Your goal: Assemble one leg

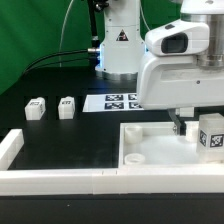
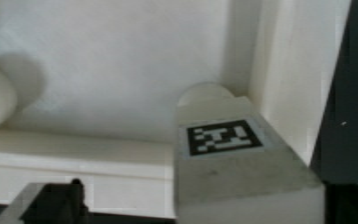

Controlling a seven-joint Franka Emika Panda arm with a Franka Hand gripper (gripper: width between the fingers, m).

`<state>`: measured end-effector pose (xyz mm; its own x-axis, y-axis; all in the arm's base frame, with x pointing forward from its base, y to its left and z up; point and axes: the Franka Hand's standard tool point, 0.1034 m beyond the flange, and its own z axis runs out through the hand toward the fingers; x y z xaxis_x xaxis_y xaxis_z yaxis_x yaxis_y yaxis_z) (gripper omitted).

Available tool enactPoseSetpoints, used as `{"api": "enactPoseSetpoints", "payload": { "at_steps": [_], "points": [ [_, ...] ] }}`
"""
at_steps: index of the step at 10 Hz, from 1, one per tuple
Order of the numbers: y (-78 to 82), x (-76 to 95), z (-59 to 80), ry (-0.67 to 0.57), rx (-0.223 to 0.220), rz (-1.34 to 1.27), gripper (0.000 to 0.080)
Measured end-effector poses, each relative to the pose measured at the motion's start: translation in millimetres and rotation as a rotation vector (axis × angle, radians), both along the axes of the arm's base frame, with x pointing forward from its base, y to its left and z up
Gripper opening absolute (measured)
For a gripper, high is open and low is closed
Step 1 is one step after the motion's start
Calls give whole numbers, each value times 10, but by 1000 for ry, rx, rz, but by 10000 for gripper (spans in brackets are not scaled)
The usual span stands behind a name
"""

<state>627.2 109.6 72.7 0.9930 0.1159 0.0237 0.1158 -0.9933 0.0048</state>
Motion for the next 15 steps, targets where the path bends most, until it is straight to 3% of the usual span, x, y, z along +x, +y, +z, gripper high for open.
{"api": "enactPoseSetpoints", "payload": {
  "at_steps": [2, 3, 4, 5, 6, 10, 15],
  "points": [
    [-1, 0, 0, 0, 0, -2, 648],
    [-1, 0, 0, 0, 0, -3, 555],
    [-1, 0, 0, 0, 0, -3, 555],
    [-1, 0, 0, 0, 0, -2, 354],
    [-1, -2, -2, 0, 0, -3, 294],
    [4, -3, -7, 0, 6, -104, 294],
    [76, -27, -22, 4, 28, -683, 294]
  ]
}}
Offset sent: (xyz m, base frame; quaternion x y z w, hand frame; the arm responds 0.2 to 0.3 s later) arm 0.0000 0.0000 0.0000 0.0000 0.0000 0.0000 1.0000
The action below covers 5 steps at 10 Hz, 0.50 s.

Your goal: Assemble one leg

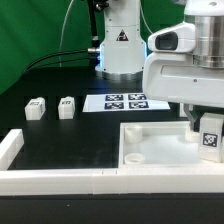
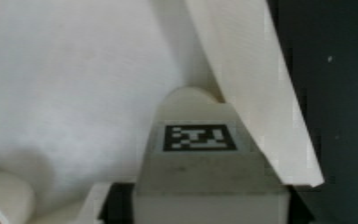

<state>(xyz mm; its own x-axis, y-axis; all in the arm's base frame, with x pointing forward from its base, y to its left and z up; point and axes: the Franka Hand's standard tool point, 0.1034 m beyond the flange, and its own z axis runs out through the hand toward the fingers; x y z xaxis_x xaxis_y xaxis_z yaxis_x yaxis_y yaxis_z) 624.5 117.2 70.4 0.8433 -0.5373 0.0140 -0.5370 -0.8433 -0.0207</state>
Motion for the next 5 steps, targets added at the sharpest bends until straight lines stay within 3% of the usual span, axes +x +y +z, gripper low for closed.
{"api": "enactPoseSetpoints", "payload": {
  "at_steps": [5],
  "points": [
    [18, -12, -10, 14, 32, -590, 294]
  ]
}}
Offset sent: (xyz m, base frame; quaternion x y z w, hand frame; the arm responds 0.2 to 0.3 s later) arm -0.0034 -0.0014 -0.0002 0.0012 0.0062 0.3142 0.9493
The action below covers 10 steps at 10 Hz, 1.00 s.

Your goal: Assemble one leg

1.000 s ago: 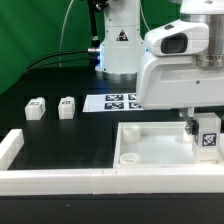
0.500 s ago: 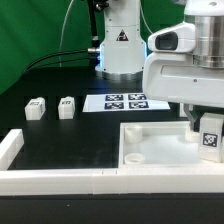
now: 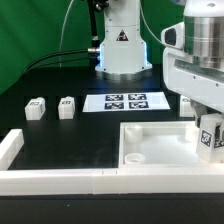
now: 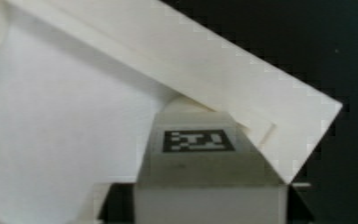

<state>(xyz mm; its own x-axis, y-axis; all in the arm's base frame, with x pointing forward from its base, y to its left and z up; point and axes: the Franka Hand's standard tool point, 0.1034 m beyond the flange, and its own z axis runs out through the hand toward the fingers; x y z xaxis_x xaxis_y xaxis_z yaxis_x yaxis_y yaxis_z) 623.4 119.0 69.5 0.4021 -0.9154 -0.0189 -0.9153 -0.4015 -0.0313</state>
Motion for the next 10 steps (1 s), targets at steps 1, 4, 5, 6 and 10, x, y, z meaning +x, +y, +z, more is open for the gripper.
{"api": "enactPoseSetpoints", "payload": {
  "at_steps": [1, 4, 5, 6, 10],
  "points": [
    [-3, 2, -1, 4, 11, -126, 294],
    [-3, 2, -1, 6, 15, -170, 294],
    [-3, 2, -1, 5, 14, -125, 490],
    [-1, 1, -1, 5, 14, -125, 598],
    [-1, -12, -8, -4, -13, 330, 646]
  ]
}}
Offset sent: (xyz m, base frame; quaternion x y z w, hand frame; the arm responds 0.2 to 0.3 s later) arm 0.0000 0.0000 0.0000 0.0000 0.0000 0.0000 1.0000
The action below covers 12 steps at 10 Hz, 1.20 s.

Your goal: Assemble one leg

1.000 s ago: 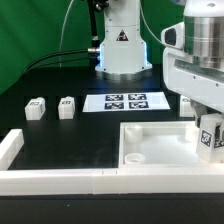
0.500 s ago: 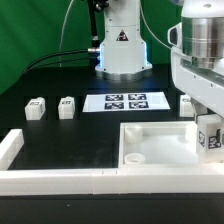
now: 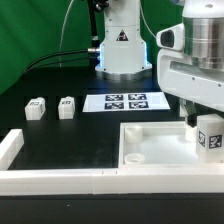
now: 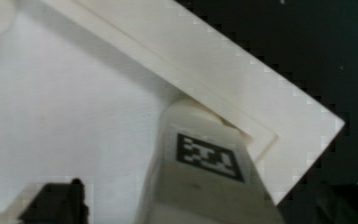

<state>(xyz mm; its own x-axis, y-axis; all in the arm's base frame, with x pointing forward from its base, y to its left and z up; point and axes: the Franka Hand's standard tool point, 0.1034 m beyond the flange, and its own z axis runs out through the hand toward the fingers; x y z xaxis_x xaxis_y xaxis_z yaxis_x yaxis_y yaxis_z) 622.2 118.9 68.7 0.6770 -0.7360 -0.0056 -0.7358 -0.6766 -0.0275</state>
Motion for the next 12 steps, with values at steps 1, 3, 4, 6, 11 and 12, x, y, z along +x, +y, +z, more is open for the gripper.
{"api": "enactPoseSetpoints", "payload": {
  "at_steps": [1, 3, 4, 6, 11, 12],
  "points": [
    [0, -1, 0, -2, -7, 102, 648],
    [-2, 2, 2, -6, -23, 305, 648],
    [10, 5, 7, -7, -35, 417, 648],
    [4, 21, 29, -1, -40, 629, 648],
    [-14, 26, 27, -3, -49, 879, 648],
    [-15, 26, 27, -3, -49, 879, 601]
  ]
}}
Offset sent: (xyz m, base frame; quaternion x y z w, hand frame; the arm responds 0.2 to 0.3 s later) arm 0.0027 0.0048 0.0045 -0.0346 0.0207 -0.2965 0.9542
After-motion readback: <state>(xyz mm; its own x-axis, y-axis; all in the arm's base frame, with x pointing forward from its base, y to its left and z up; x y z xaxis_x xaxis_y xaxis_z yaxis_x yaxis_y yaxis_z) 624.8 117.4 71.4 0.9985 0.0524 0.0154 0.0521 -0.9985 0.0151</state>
